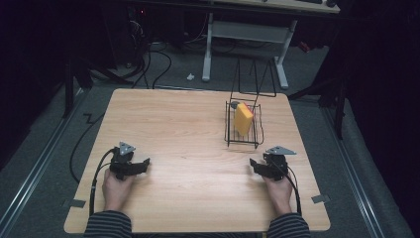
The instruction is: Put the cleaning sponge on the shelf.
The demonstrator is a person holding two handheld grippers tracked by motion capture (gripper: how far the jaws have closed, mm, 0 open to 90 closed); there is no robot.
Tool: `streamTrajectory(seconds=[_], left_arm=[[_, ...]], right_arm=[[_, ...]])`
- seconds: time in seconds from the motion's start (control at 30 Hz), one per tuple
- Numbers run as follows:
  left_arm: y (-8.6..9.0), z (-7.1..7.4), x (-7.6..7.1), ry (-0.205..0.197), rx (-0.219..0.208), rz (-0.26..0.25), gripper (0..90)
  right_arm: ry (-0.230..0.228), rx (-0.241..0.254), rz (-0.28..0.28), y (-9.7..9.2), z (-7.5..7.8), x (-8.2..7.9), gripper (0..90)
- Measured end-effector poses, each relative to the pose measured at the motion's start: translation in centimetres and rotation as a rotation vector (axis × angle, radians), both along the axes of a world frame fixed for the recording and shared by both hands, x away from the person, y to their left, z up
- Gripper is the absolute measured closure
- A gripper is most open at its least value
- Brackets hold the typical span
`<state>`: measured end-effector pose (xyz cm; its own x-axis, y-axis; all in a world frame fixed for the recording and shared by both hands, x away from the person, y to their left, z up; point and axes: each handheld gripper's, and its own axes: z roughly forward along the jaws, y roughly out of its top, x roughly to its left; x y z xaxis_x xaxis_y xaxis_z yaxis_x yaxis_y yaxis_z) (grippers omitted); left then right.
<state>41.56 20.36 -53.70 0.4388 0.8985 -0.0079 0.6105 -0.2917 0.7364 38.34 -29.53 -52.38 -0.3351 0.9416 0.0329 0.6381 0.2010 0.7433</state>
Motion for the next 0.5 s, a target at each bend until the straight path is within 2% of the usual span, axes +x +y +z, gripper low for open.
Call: streamTrajectory(seconds=[0.17, 0.5], left_arm=[[0.0, 0.0, 0.0, 0.0, 0.0, 0.0, 22.5], [0.0, 0.0, 0.0, 0.0, 0.0, 0.0, 22.5]], right_arm=[[0.004, -0.028, -0.001, 0.06, -0.18, 0.19, 36.2], [0.013, -0.046, -0.011, 0.17, -0.41, 0.4, 36.1]])
